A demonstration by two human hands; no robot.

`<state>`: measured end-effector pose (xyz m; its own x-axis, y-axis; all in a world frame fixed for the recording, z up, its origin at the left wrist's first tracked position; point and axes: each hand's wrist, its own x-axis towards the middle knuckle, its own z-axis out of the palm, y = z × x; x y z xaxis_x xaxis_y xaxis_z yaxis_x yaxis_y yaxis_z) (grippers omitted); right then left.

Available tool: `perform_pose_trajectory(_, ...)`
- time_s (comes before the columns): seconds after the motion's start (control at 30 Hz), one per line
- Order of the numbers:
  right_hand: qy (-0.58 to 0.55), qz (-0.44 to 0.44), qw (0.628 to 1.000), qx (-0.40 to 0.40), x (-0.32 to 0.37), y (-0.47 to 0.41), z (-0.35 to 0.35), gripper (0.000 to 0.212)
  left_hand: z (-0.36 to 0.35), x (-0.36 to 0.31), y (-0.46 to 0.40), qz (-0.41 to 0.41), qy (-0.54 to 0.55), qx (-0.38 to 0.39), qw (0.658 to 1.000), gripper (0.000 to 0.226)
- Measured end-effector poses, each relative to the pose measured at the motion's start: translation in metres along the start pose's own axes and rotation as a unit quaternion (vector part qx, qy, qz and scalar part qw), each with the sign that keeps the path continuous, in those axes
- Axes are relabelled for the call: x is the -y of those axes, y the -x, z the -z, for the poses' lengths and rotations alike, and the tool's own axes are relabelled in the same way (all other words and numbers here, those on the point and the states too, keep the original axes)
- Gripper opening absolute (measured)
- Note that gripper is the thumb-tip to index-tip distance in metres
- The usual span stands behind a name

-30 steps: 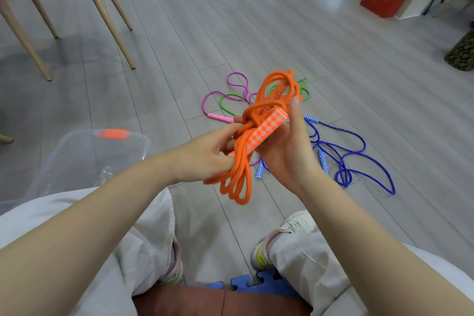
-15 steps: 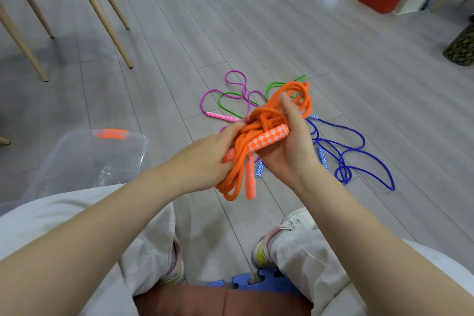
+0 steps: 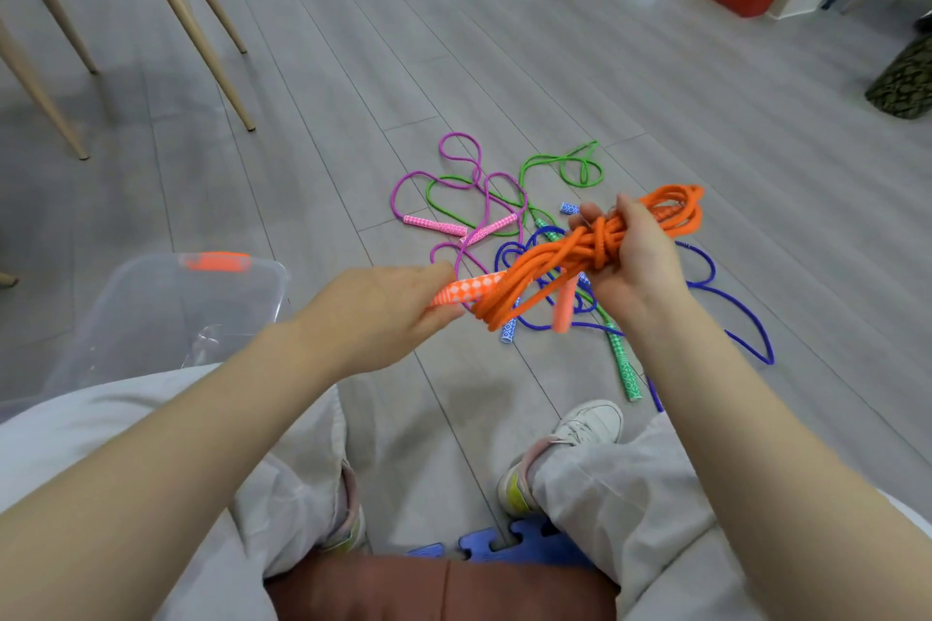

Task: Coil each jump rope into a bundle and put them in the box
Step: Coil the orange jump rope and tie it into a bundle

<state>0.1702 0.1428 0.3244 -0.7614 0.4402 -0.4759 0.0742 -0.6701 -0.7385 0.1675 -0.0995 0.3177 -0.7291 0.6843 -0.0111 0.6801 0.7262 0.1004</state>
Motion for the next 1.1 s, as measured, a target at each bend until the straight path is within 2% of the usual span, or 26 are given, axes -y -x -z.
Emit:
perform_pose_trajectory(0.23, 0.001, 0.028, 0.999, -0.021, 0.021, -0.006, 0.006, 0.025, -0.013, 0.005, 0.0, 0.02, 0.08, 0.038, 0.996, 0.027)
perform_pose_trajectory(0.43, -0.005, 0.041, 0.998, -0.041, 0.046, -0.016, 0.021, 0.027, -0.019, 0.012, 0.003, 0.037, 0.097, 0.074, 0.992, 0.027)
perform_pose_trajectory(0.57, -0.026, 0.049, 0.998, -0.043, 0.057, -0.019, 0.029, 0.035, -0.021, 0.014, 0.004, 0.038, 0.108, 0.098, 0.989, 0.025)
perform_pose_trajectory(0.8, -0.062, 0.072, 0.993, -0.063, 0.069, -0.022, 0.036, 0.035, -0.026, 0.024, 0.008, 0.051, 0.128, 0.107, 0.985, 0.025)
perform_pose_trajectory(0.9, -0.092, 0.072, 0.992, -0.05, 0.069, -0.021, 0.032, 0.037, -0.035, 0.03, 0.008, 0.055, 0.145, 0.112, 0.982, 0.024)
perform_pose_trajectory(1.1, -0.096, 0.026, 0.994, 0.033, 0.041, -0.016, 0.003, 0.041, -0.062, 0.036, 0.003, 0.078, 0.141, 0.151, 0.975, 0.026)
